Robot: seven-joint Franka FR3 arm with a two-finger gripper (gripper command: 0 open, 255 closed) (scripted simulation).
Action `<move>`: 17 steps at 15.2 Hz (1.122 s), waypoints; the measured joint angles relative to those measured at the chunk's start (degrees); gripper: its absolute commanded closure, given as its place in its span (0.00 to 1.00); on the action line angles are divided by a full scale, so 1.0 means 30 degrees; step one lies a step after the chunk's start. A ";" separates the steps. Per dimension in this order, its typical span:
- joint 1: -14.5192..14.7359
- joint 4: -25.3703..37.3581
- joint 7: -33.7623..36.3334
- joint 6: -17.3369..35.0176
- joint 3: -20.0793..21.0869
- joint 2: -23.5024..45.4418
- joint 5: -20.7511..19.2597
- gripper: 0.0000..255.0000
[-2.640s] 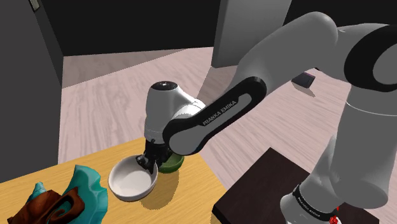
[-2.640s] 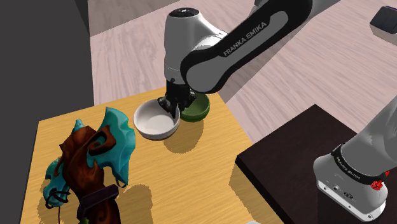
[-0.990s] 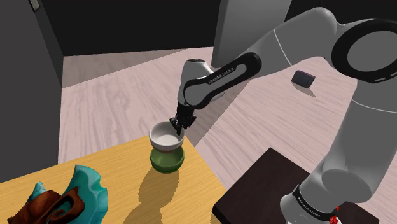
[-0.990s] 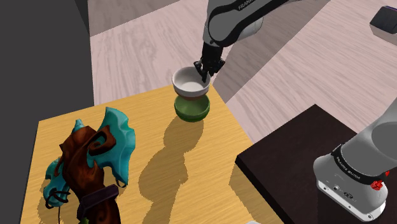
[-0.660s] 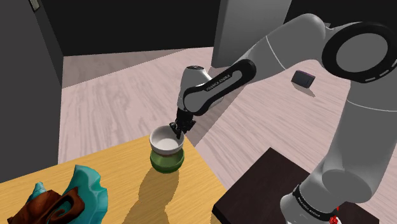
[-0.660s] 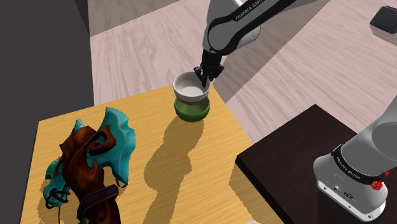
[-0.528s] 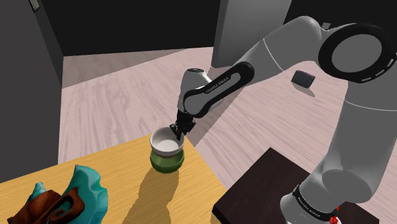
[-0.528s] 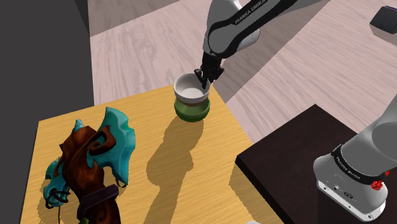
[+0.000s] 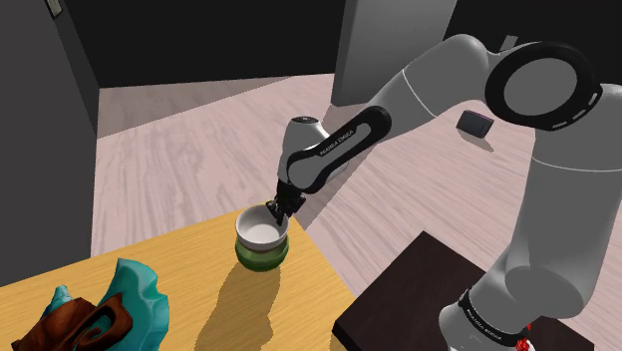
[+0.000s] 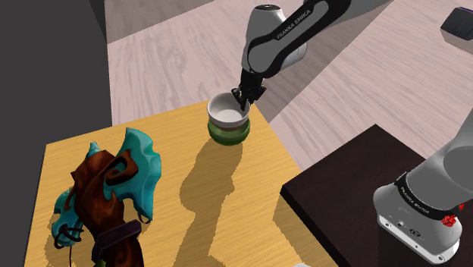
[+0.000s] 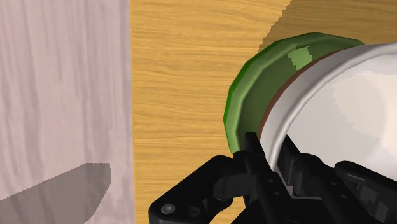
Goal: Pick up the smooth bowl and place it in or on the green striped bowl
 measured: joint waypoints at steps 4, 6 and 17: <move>0.0001 -0.0008 0.0000 0.0017 0.0000 0.0001 0.0000 0.00; 0.0000 -0.0007 0.0000 0.0019 0.0001 -0.0002 0.0000 0.00; -0.0513 0.0072 -0.0467 -0.1993 0.0295 -0.1972 0.0675 0.00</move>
